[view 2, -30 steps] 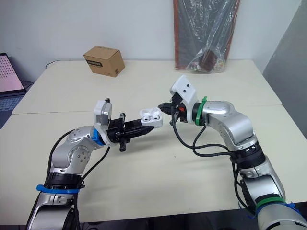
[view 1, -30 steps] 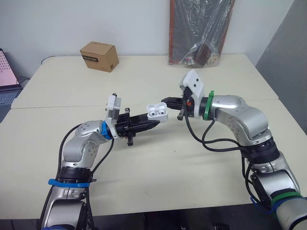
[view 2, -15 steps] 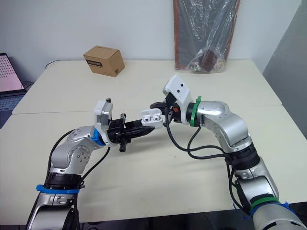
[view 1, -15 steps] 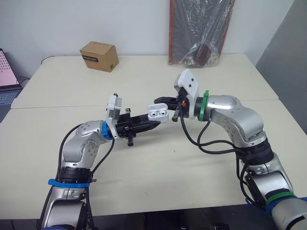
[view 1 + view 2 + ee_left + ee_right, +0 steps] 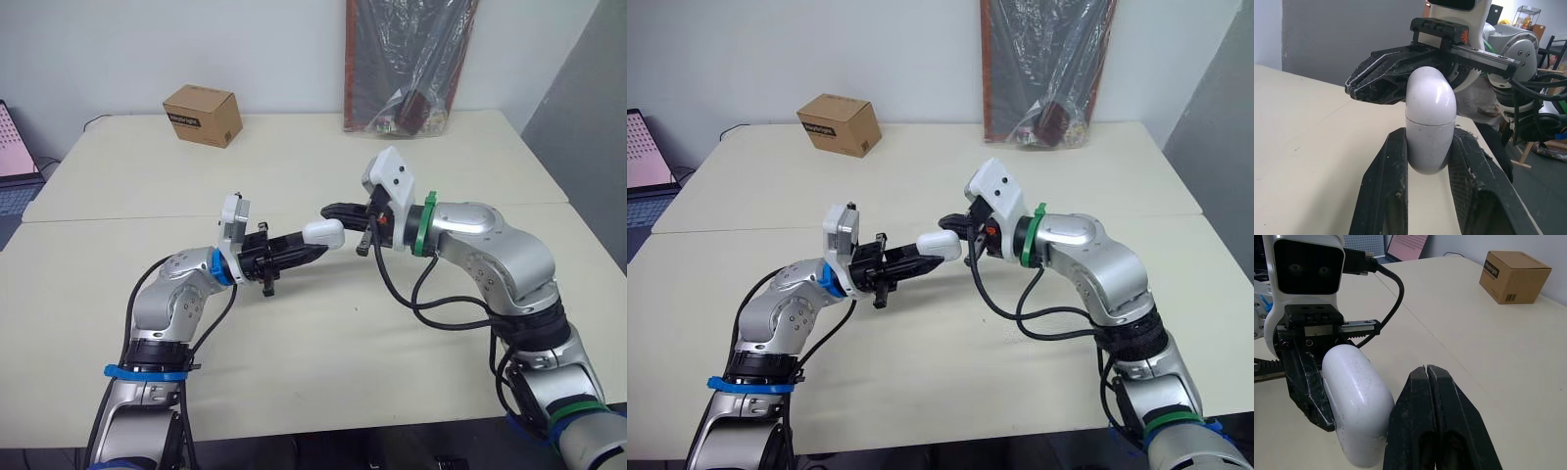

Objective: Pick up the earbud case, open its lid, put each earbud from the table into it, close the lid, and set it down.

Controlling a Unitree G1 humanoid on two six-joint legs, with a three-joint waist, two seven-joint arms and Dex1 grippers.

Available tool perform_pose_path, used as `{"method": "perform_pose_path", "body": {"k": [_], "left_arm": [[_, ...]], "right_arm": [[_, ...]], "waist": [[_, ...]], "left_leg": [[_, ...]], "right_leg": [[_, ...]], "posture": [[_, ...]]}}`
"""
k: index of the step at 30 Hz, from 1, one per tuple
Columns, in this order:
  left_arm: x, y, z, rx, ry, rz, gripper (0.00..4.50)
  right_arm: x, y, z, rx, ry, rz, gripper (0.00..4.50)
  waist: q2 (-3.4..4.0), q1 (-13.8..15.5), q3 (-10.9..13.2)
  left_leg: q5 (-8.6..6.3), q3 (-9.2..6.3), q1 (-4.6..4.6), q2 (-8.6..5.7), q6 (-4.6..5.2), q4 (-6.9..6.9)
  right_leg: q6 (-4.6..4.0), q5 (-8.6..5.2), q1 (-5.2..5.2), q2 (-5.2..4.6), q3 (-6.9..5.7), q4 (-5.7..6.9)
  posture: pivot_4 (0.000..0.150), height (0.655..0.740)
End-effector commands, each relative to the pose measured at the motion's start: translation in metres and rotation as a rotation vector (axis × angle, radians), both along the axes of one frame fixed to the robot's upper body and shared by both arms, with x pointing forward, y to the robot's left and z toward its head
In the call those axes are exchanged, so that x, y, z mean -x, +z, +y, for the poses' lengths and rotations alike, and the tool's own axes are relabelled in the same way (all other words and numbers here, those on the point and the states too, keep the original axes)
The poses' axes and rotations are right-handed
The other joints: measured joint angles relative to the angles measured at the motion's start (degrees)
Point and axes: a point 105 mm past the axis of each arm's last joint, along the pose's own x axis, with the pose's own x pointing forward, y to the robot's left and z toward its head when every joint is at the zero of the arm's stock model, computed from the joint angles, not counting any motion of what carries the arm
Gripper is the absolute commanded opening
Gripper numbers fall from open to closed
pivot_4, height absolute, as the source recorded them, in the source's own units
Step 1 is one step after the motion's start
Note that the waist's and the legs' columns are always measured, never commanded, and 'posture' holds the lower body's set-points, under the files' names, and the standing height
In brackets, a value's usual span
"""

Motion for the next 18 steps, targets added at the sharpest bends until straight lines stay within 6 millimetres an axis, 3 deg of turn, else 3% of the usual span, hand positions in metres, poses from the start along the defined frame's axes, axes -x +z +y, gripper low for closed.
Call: {"method": "perform_pose_path", "body": {"k": [1,5,9,18], "left_arm": [[-0.001,0.016,0.003,0.028,0.013,-0.038,0.75],[-0.011,0.003,0.006,-0.053,0.102,0.042,0.75],[-0.030,-0.023,0.008,-0.218,0.273,0.148,0.75],[-0.058,-0.051,-0.003,-0.314,0.373,0.378,0.75]], "right_arm": [[0.009,0.010,0.002,-0.023,0.023,-0.029,0.03],[0.000,0.010,-0.013,-0.023,-0.058,-0.017,0.03],[-0.006,0.000,-0.031,-0.002,-0.134,-0.009,0.03],[0.008,-0.052,-0.059,0.124,-0.204,0.093,0.03]], "waist": [[0.00,0.0,0.0],[0.00,0.0,0.0],[0.00,0.0,0.0],[-0.01,0.0,0.0]], "left_leg": [[0.00,0.00,0.00,0.00,0.00,0.00],[0.00,0.00,0.00,0.00,0.00,0.00],[0.00,-0.01,0.00,-0.02,0.00,0.00],[0.00,-0.01,-0.02,-0.08,0.00,0.03]], "right_leg": [[0.00,0.00,0.00,0.00,0.00,0.00],[0.00,0.00,0.00,0.00,0.00,0.00],[0.00,0.00,0.01,-0.01,0.02,-0.01],[0.01,0.00,0.03,-0.02,0.00,0.00]], "posture": [[0.150,0.7400],[0.150,0.7400],[0.150,0.7400],[0.150,0.7400]]}}
